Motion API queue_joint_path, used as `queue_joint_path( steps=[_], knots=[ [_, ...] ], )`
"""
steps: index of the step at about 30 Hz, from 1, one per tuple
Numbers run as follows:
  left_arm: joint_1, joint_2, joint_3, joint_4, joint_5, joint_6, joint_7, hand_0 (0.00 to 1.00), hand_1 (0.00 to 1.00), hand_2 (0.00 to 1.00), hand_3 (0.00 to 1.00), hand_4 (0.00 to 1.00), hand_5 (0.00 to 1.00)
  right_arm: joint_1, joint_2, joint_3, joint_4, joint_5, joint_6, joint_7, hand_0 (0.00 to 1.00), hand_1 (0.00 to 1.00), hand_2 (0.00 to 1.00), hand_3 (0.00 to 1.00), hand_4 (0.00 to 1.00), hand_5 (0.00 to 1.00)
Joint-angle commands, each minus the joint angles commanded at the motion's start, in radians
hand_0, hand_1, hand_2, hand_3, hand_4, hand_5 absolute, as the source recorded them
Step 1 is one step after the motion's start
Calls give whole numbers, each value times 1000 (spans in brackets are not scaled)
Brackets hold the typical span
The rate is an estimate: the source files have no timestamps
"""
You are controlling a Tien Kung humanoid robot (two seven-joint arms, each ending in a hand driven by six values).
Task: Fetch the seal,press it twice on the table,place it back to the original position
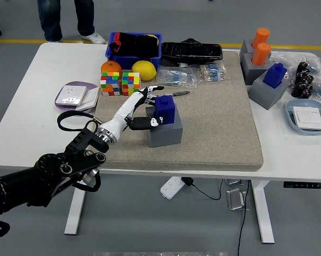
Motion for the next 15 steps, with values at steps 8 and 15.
queue_joint_path(
  steps=[8,15],
  knots=[
    [0,-2,0,10,13,-18,13,968,989,945,945,951,2,-1,0,0,0,0,0,0,827,736,730,696,793,584],
    [-1,-2,-7,20,26,-22,20,998,998,998,998,998,134,-1,1,4,0,-1,0,0,827,736,730,695,793,585]
  ],
)
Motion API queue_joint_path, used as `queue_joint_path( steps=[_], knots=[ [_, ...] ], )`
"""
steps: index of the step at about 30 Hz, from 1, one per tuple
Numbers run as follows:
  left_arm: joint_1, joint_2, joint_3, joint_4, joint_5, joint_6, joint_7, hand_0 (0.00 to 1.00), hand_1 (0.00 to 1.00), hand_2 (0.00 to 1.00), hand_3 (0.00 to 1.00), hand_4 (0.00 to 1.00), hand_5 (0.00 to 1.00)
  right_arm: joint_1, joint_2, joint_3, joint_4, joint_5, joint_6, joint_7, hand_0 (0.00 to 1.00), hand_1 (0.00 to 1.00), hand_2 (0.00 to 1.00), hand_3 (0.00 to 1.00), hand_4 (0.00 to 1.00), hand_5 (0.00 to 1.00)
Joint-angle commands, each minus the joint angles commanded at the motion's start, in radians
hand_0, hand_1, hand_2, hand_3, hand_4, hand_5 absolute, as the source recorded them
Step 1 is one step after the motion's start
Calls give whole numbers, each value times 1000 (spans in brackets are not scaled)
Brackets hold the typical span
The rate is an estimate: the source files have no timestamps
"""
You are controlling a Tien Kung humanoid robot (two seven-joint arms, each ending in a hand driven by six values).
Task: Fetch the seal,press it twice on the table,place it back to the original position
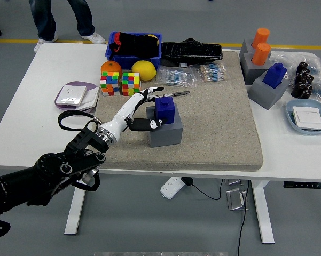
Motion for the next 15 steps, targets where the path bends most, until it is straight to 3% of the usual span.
queue_joint_path(
  steps=[4,5,8,9,10,15],
  knots=[
    [1,0,-6,6,10,-8,1,998,998,998,998,998,134,-1,0,1,0,0,0,0,827,736,730,695,793,585],
    [2,1,-8,6,11,-11,0,998,998,998,998,998,236,-1,0,1,0,-1,0,0,827,736,731,696,793,585],
    [3,1,-11,9,14,-24,0,998,998,998,998,998,236,-2,0,1,0,-1,0,0,827,736,731,696,793,585],
    [4,1,-15,10,13,-37,4,998,998,998,998,998,236,-2,1,2,0,0,0,0,827,736,731,696,793,585],
    [5,2,-19,12,9,-55,7,998,998,998,998,998,379,-2,1,2,0,0,0,0,827,736,730,696,794,584],
    [10,11,-55,11,-13,-115,11,998,998,998,998,998,379,-3,2,5,0,0,0,1,827,736,730,696,794,584]
  ],
)
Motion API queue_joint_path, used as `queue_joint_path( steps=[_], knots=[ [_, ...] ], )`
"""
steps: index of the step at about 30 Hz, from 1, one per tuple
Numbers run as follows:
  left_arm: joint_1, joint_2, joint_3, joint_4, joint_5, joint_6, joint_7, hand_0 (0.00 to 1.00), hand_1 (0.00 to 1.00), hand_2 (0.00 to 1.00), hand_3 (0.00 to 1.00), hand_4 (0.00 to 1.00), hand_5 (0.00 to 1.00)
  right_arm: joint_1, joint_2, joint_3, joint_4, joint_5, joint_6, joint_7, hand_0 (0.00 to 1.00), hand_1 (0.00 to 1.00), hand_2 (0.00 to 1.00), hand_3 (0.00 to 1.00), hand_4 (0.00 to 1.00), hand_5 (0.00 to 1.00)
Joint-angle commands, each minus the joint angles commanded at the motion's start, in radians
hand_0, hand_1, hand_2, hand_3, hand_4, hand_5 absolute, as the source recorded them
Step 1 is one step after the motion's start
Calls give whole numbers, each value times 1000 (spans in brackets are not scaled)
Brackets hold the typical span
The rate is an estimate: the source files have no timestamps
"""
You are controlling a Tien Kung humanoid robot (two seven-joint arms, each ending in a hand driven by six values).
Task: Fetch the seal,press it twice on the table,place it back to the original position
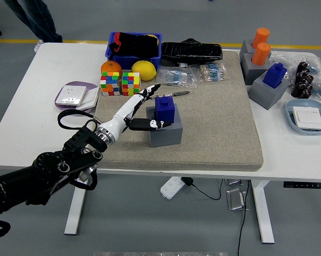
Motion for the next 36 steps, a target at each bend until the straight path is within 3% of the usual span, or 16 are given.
queue_joint_path(
  steps=[1,2,5,9,13,14,16,19,20,25,26,29,36],
  knots=[
    [2,5,-15,-5,2,-6,1,998,998,998,998,998,379,-1,0,1,0,0,0,0,827,736,730,696,794,584],
    [5,12,-32,-12,3,-12,3,998,998,998,998,998,619,-1,0,1,0,0,0,0,827,736,729,696,793,583],
    [7,30,-71,-31,3,-24,10,998,998,998,998,998,619,-1,0,4,-1,-2,0,0,827,736,729,696,793,583],
    [13,77,-147,-78,14,-47,24,998,998,998,998,998,642,-3,-1,12,-2,-5,0,0,827,736,730,696,794,583],
    [12,109,-199,-88,5,-18,5,998,998,998,998,998,642,-3,0,16,-3,-6,0,0,827,736,730,696,794,583],
    [13,116,-214,-82,-3,3,-11,998,998,998,998,980,474,-3,1,17,-3,-6,0,0,827,736,730,696,793,582],
    [14,129,-244,-58,-42,47,-46,998,998,998,998,980,474,-3,2,17,-2,-4,0,0,827,736,730,696,793,582],
    [13,149,-274,-18,-69,75,-67,998,998,998,998,980,474,-3,4,18,-3,-5,0,-1,827,736,730,696,793,582],
    [10,161,-284,0,-65,79,-65,998,998,998,998,939,369,-3,4,20,-4,-5,0,-1,827,736,729,696,794,583],
    [-3,205,-305,68,-45,91,-47,998,998,998,998,939,369,0,2,19,-4,-5,0,-1,827,736,729,696,794,583],
    [-5,211,-305,80,-46,91,-44,998,998,998,998,915,315,1,1,19,-4,-5,0,-1,827,735,729,696,794,584],
    [-12,230,-303,116,-47,89,-35,998,998,998,998,915,315,5,-2,16,-3,-4,1,-1,827,735,729,696,794,584],
    [-15,251,-288,164,-62,83,-27,998,998,998,998,903,286,9,-5,17,-6,-7,0,-3,827,736,730,696,794,584]
  ],
)
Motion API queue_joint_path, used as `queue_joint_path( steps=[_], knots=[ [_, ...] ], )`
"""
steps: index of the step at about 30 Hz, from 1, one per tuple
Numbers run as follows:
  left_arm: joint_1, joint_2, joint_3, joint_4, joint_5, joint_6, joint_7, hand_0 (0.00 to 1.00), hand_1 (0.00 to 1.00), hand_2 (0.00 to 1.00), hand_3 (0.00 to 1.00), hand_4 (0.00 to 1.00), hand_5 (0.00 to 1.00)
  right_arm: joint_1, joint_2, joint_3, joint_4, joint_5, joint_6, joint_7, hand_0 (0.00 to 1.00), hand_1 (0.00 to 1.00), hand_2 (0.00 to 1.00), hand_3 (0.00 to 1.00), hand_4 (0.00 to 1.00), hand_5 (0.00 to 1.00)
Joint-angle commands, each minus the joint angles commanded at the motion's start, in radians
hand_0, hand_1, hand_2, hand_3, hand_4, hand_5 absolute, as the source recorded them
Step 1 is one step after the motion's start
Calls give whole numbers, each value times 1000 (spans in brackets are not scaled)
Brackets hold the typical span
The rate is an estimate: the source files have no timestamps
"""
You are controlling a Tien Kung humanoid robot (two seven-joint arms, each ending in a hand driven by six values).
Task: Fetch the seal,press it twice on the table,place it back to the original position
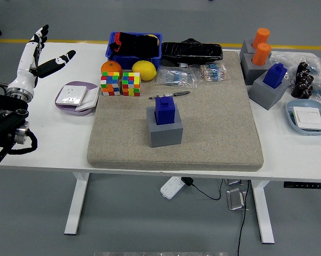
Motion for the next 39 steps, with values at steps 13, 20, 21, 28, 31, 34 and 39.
queue_joint_path(
  steps=[13,20,21,28,31,34,39],
  knots=[
    [0,17,7,5,3,1,4,998,998,998,998,890,274,2,0,-3,1,-2,-1,-1,827,736,730,695,793,583],
    [-2,21,2,-1,11,4,1,998,998,998,998,886,270,14,-5,-13,1,-10,-2,0,827,736,728,695,793,584],
    [0,19,3,-2,12,4,2,998,998,998,998,886,270,12,-7,-14,1,-10,-2,0,827,736,728,695,793,584],
    [12,22,5,-1,12,4,4,998,998,998,998,885,270,6,-13,-19,3,-8,-3,2,827,736,728,695,793,584],
    [11,24,3,-1,11,5,3,998,998,998,998,885,270,5,-12,-17,0,-9,-7,3,827,736,728,695,793,584],
    [9,26,3,-3,13,5,3,998,998,998,998,884,266,5,-12,-17,1,-9,-9,4,827,729,717,695,793,584],
    [8,28,3,-11,0,4,3,998,998,998,998,884,265,6,-14,-19,2,-8,-7,3,824,730,724,694,792,584]
  ],
)
